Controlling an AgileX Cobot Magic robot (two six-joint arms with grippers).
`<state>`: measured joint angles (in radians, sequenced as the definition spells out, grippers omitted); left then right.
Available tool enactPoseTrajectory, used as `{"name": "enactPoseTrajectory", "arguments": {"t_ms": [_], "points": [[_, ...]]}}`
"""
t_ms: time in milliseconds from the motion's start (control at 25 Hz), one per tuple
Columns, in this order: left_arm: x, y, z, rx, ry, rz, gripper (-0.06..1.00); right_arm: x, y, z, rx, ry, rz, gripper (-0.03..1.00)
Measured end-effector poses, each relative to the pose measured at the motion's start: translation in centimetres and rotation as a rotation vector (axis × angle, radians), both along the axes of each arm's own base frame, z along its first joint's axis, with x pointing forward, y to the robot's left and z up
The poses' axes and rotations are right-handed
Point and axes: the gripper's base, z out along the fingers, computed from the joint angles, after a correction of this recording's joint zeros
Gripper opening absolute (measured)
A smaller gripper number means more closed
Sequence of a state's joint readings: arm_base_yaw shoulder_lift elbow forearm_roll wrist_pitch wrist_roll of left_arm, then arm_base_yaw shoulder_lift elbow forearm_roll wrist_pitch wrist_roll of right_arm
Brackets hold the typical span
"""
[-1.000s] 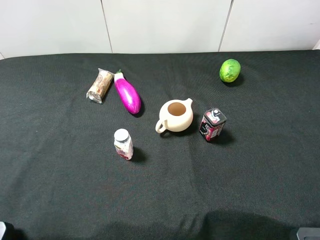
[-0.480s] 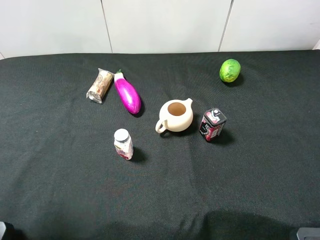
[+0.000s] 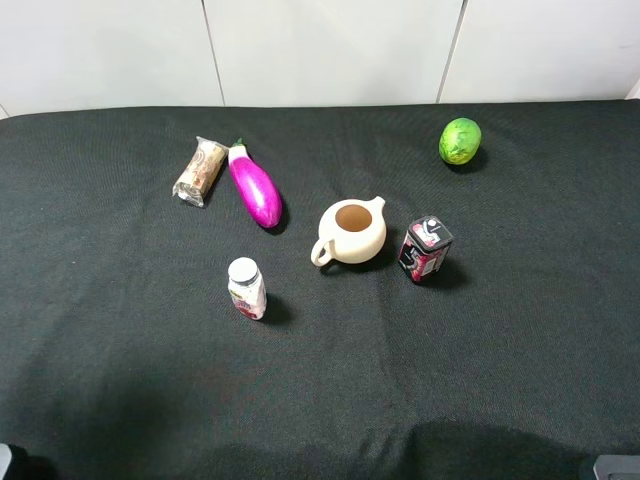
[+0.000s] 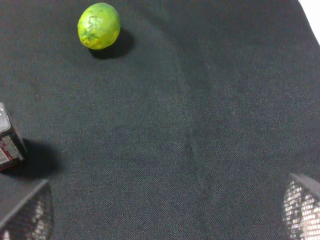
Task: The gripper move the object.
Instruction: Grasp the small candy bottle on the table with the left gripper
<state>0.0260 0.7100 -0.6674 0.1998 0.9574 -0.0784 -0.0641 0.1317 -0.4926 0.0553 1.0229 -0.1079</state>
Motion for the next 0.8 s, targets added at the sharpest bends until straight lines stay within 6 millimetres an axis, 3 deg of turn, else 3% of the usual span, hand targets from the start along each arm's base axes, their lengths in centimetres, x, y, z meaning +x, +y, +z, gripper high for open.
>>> {"name": "enactPoseTrajectory", "arguments": {"t_ms": [440, 800], "points": [[6.5, -0.8, -2.9, -0.086, 0.136, -0.080, 0.79, 0.0, 0.0, 0.0, 0.000, 0.000, 0.000, 0.69], [9.3, -1.7, -5.1, -0.167, 0.172, -0.164, 0.79, 0.0, 0.0, 0.0, 0.000, 0.000, 0.000, 0.69]]}}
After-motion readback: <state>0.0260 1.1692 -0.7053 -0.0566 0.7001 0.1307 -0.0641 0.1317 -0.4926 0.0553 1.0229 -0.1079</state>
